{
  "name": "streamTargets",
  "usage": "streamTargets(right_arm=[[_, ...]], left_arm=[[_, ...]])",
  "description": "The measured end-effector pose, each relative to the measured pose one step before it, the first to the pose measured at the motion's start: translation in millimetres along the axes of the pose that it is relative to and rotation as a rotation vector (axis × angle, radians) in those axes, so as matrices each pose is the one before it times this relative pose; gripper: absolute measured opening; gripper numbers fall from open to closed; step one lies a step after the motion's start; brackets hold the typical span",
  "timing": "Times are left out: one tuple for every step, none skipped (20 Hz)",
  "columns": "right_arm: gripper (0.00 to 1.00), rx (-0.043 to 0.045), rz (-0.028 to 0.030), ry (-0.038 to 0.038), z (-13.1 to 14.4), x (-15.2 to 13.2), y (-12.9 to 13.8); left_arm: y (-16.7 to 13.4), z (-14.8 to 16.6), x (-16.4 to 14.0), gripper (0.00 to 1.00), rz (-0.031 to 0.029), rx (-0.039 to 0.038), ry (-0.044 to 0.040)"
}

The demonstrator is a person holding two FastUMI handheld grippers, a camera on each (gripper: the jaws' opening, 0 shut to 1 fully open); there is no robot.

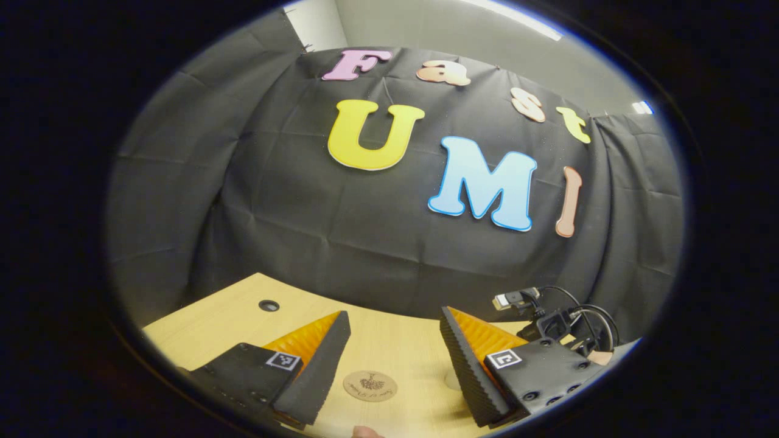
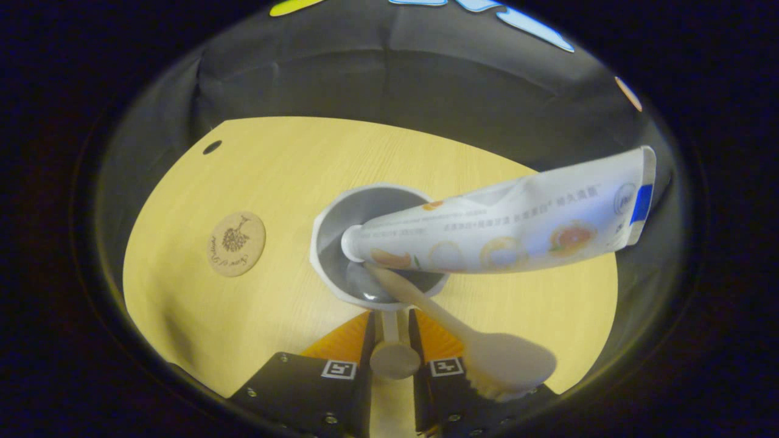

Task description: Put the toothbrush and toothpaste on the desktop into the cup, then pick up the cup and place it on the coaster on the desktop.

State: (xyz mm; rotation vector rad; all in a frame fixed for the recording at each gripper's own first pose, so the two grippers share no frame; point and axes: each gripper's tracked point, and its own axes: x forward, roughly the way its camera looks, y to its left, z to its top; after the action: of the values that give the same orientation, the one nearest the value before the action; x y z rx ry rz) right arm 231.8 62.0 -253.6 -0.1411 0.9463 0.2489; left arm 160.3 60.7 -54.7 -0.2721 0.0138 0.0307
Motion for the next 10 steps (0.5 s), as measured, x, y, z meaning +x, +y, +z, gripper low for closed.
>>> streamTargets(right_arm=[[0.25,0.01592,0.00829,0.00576,-3.40,-2.06,2.66],[0.24,0.00825,0.00760,-0.00606,1.98,-0.04,3.26],[0.22,0.00540,-0.01290,-0.00556,0.33,-1.18,-2.02],[0.21,-0.01659,-0.01459,-0.00578,1.76,0.22,-1.05],[0.21,-0.00533,-0.00757,-0.01025,1.73,0.27,0.31],[0.24,-0.00001,0.00067,0.00142,0.31,-0.85,1.45],[0.17,-0.00053,-0.00087,-0.00074,0.78,-1.58,0.98],[0.21,-0.00997,-0.00485,-0.00043,-0.15,-1.32,0.76],[0.21,-0.00928,-0.00087,-0.00655,-0.29,-0.83,3.26],[0.21,-0.00352,0.00679,-0.01166,2.61,-2.99,4.16]], left_arm=[[2.51,0.21,-0.77,0.95,0.00407,-0.00367,0.00197],[0.84,0.13,-2.42,0.95,0.00273,-0.00443,-0.00033],[2.74,1.05,-1.88,0.95,0.00393,-0.00442,-0.00200],[2.99,0.61,-1.06,0.95,0.00405,-0.00370,-0.00119],[2.32,0.68,-2.00,0.95,0.00388,-0.00304,-0.00103],[2.79,0.27,-2.25,0.95,0.00483,-0.00200,-0.00058],[2.00,1.10,-2.35,0.95,0.00314,-0.00220,-0.00092],[2.03,1.54,-1.21,0.95,0.00361,-0.00247,-0.00141],[3.22,0.89,-2.71,0.95,0.00307,-0.00233,-0.00324],[3.60,2.26,-2.74,0.95,0.00398,-0.00087,-0.00364]])
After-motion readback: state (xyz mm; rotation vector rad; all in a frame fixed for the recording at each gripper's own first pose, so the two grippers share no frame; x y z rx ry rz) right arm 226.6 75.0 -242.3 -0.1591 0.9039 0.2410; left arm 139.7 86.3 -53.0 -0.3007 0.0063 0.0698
